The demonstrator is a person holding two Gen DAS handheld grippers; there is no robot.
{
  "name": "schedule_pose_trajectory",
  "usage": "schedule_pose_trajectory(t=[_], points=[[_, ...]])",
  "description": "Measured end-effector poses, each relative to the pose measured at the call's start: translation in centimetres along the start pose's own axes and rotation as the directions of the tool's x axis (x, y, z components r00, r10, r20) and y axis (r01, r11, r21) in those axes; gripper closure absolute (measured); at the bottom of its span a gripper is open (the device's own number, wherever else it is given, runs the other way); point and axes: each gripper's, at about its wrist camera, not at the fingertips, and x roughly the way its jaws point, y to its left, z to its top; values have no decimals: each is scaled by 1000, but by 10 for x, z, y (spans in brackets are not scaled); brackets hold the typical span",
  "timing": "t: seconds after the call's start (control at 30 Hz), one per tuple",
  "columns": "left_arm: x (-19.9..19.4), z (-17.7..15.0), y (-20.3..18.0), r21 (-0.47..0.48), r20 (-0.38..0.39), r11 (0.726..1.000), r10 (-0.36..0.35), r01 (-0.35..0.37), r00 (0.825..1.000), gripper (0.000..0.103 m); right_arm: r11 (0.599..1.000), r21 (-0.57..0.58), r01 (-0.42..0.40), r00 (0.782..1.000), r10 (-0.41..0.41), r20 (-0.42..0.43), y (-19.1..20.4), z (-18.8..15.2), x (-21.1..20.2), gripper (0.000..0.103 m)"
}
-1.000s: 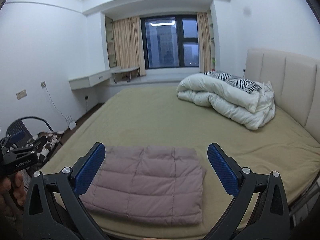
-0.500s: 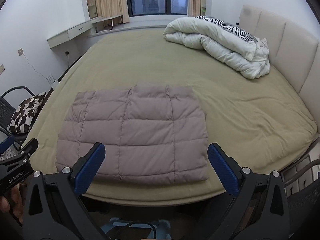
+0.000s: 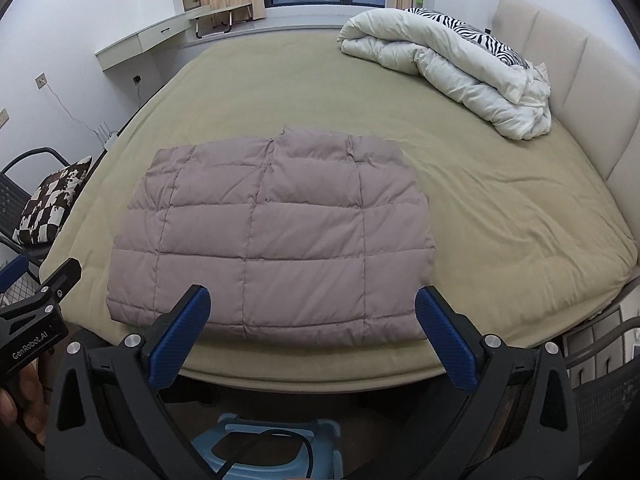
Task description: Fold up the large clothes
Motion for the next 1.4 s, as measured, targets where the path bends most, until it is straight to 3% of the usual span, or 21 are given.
schedule_pose_trajectory(t=[1.4], points=[[6, -8, -5, 6, -15, 1000, -9, 9, 1000, 0, 999, -36, 8, 1000, -9, -9, 2, -1, 14, 0]])
